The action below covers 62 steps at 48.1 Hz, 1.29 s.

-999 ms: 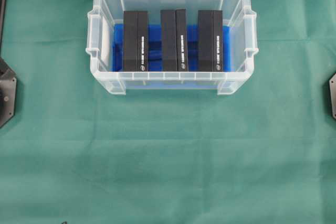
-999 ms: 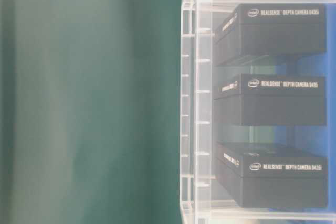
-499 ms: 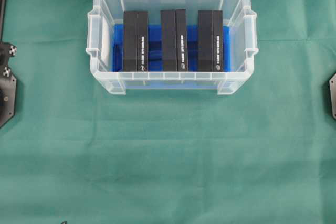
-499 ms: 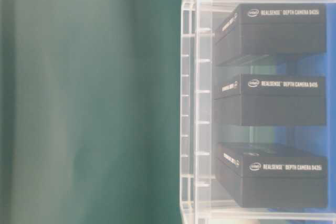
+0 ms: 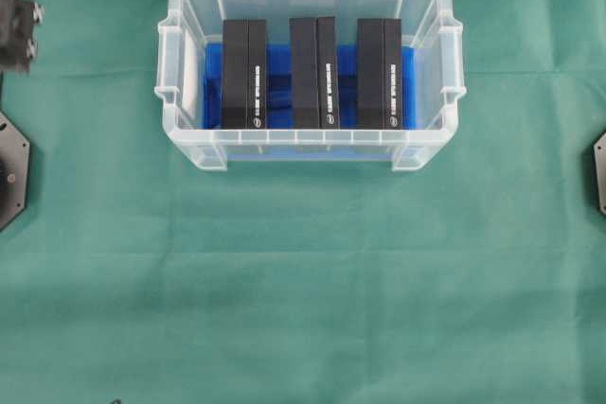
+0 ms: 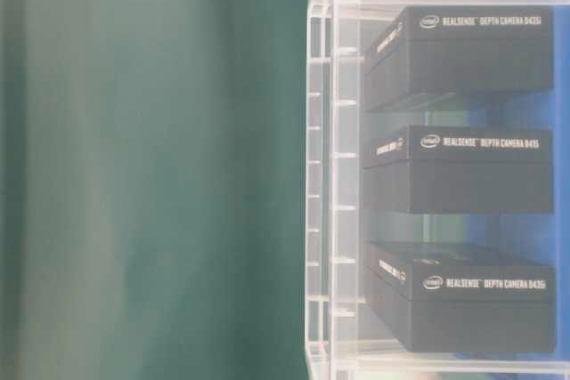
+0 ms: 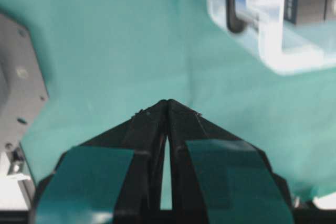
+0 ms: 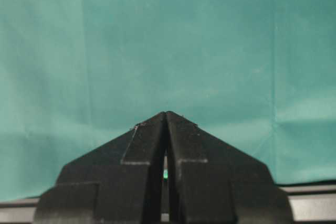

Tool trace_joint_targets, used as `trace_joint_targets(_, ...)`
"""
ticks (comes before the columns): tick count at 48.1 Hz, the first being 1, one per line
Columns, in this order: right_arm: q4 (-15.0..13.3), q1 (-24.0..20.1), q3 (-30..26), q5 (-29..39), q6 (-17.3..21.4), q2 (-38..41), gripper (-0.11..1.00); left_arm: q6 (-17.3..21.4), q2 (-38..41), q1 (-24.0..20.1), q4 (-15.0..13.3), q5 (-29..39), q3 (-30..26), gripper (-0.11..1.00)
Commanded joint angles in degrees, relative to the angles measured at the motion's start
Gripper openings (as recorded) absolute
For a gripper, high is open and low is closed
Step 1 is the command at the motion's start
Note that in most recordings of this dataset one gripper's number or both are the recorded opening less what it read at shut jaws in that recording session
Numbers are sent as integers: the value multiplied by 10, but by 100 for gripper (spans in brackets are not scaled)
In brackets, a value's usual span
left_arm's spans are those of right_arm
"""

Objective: Take the box out of the case with the left arm.

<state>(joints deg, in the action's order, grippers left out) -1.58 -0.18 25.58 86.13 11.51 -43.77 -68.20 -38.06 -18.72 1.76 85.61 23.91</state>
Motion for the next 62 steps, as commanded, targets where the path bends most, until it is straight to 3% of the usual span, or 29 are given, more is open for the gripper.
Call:
trace_joint_targets(1,-1,-1,-14,6,2,3,0,21,8,-41,-5,9,-19,2)
trace_joint_targets(13,0,-1,-14,26,2,2,0,75,24,-86,-7,26,-29,2)
trace_joint_targets(45,-11,-1,-14,31,1,1,0,74,44,-87,-16,49,-33,2)
trace_joint_targets(62,-16,-1,-12,32,1,4,0,71,24,-91,-21,42,29,2)
